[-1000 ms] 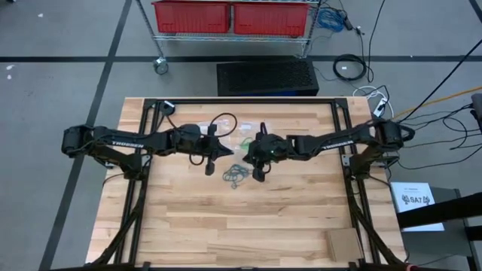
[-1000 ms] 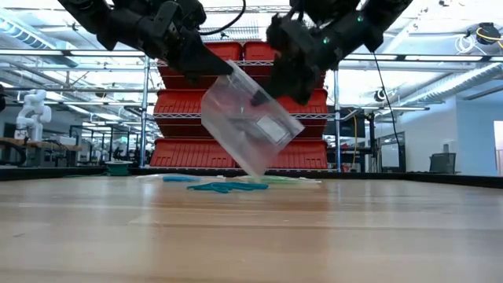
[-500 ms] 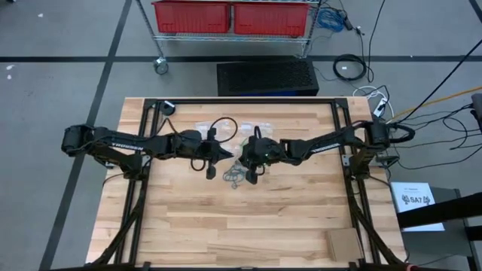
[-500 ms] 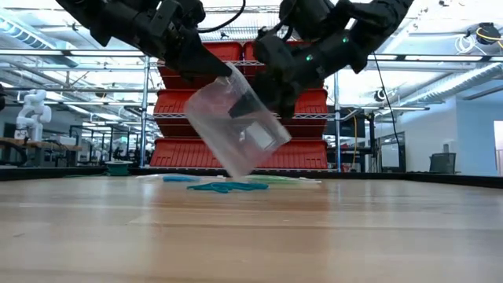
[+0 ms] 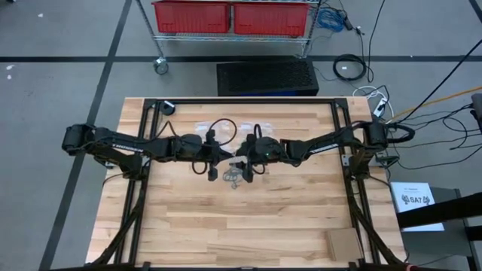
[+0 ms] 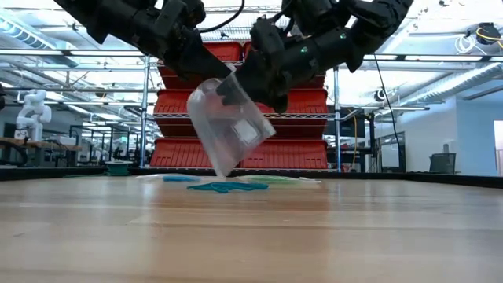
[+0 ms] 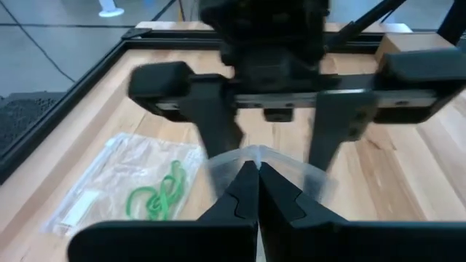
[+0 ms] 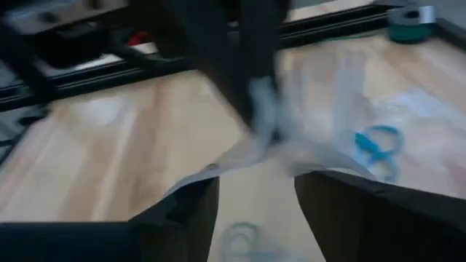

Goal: Sort rubber bands
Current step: Put the blue rubber band into the transparent zip bag

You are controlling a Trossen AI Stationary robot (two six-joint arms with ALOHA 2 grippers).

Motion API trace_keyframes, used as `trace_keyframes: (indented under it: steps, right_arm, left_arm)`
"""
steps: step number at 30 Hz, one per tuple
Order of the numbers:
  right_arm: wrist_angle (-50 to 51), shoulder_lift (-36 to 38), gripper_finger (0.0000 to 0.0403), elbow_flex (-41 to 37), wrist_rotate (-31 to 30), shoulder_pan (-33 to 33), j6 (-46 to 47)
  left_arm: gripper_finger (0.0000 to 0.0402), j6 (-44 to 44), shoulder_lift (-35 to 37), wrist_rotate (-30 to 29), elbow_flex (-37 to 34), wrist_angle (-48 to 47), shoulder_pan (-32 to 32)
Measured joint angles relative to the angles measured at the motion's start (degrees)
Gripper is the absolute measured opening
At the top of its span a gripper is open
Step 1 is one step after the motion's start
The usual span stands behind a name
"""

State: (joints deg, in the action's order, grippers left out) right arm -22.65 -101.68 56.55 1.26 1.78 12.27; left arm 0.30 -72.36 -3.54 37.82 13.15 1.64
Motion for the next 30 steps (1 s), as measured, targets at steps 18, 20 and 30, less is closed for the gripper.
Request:
trace_keyframes:
  steps: [18,20,30]
  right_arm:
    - [-7.24,-3.39,0.0001,0.09,-8.94,-1.20,-2.82]
    - [-8.94,-3.96,0.0001,0.07,-9.07,-1.16,-2.86]
    - [-7.76,-3.83,0.0038,0.07,-15.04,-0.58,-4.35]
  left_arm:
    - [0.0000,-1.55,-0.26,-2.90,0.00,5.78,-2.18]
    - [0.0000,-1.55,-0.26,-4.27,0.00,6.10,-2.69]
    - [0.0000,-1.54,-0.26,-8.78,-0.19,6.41,-5.34]
